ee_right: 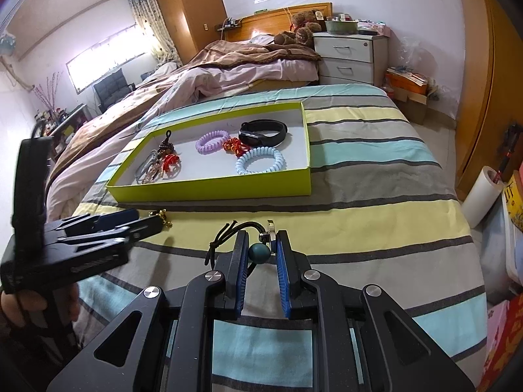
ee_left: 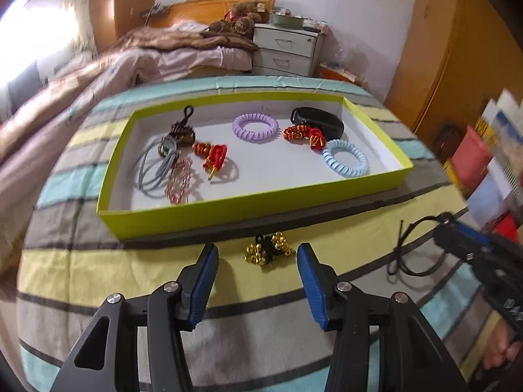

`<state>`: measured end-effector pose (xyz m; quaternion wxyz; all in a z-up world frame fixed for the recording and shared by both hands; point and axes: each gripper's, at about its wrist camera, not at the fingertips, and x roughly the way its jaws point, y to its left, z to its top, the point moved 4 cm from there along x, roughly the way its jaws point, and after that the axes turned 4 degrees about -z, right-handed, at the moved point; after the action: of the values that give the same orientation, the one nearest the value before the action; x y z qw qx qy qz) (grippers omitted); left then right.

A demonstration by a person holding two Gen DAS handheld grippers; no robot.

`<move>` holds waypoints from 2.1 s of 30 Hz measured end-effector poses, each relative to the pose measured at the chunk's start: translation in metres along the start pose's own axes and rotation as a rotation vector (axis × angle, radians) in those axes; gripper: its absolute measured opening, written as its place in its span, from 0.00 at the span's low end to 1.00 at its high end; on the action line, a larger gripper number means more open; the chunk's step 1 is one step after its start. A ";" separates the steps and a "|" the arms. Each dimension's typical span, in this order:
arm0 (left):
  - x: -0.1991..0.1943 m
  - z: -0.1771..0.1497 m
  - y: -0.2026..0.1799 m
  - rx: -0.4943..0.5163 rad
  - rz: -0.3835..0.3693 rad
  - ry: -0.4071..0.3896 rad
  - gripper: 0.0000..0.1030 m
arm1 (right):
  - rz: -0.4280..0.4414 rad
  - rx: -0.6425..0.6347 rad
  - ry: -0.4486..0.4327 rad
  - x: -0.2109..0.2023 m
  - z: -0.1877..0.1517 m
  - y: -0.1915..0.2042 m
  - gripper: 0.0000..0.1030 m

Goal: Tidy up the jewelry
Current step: 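Grasp the gold bow hair clip with the left tool while the right tool holds the cord, then carry the gold clip with the left tool while the right tool carries the cord into the box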

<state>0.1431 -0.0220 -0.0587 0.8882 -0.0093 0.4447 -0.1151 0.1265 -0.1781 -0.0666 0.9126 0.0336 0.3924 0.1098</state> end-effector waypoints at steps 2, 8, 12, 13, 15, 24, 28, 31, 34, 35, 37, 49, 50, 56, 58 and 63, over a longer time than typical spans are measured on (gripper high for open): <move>0.007 0.000 -0.004 0.012 0.006 0.020 0.48 | 0.008 0.000 -0.003 0.000 0.000 0.000 0.17; 0.009 0.001 -0.007 0.038 0.065 0.019 0.48 | 0.021 0.006 -0.006 -0.001 0.000 -0.004 0.17; 0.009 0.001 -0.007 0.035 0.066 0.017 0.48 | 0.029 0.008 -0.007 0.000 -0.001 -0.004 0.17; 0.009 0.001 -0.007 0.033 0.063 0.017 0.44 | 0.030 0.008 -0.007 0.000 -0.001 -0.004 0.17; 0.009 0.002 -0.008 0.032 0.052 0.015 0.37 | 0.033 0.006 -0.009 0.000 -0.001 -0.004 0.17; 0.005 0.000 -0.004 0.010 0.019 0.003 0.26 | 0.035 0.005 -0.009 0.000 -0.001 -0.004 0.17; 0.001 -0.001 0.002 -0.016 0.004 -0.006 0.26 | 0.034 0.005 -0.010 -0.001 -0.001 -0.004 0.17; -0.003 -0.001 0.003 -0.024 -0.004 -0.020 0.26 | 0.035 0.006 -0.012 -0.001 -0.001 -0.003 0.17; -0.008 -0.001 0.003 -0.026 -0.010 -0.032 0.26 | 0.034 0.003 -0.013 -0.002 0.000 -0.003 0.17; -0.010 -0.001 0.004 -0.027 -0.012 -0.037 0.26 | 0.035 0.003 -0.015 -0.003 0.000 -0.003 0.17; -0.013 -0.001 0.005 -0.030 -0.017 -0.042 0.26 | 0.038 0.001 -0.019 -0.005 0.002 -0.001 0.17; -0.033 0.022 0.020 -0.056 -0.034 -0.085 0.26 | 0.048 -0.005 -0.044 -0.007 0.024 0.007 0.17; -0.034 0.026 0.021 -0.058 -0.037 -0.085 0.26 | 0.045 -0.003 -0.045 -0.006 0.027 0.008 0.17; -0.031 0.045 0.021 -0.051 -0.053 -0.089 0.26 | 0.033 0.024 -0.043 0.003 0.045 0.001 0.17; -0.028 0.050 0.020 -0.048 -0.058 -0.090 0.26 | 0.023 0.027 -0.049 0.006 0.053 -0.002 0.17; -0.012 0.062 0.020 -0.050 -0.065 -0.068 0.26 | 0.026 0.035 -0.032 0.021 0.072 -0.007 0.17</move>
<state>0.1891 -0.0058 -0.0145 0.8982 -0.0500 0.4163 -0.1322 0.1939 -0.1780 -0.0334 0.9166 0.0566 0.3790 0.1143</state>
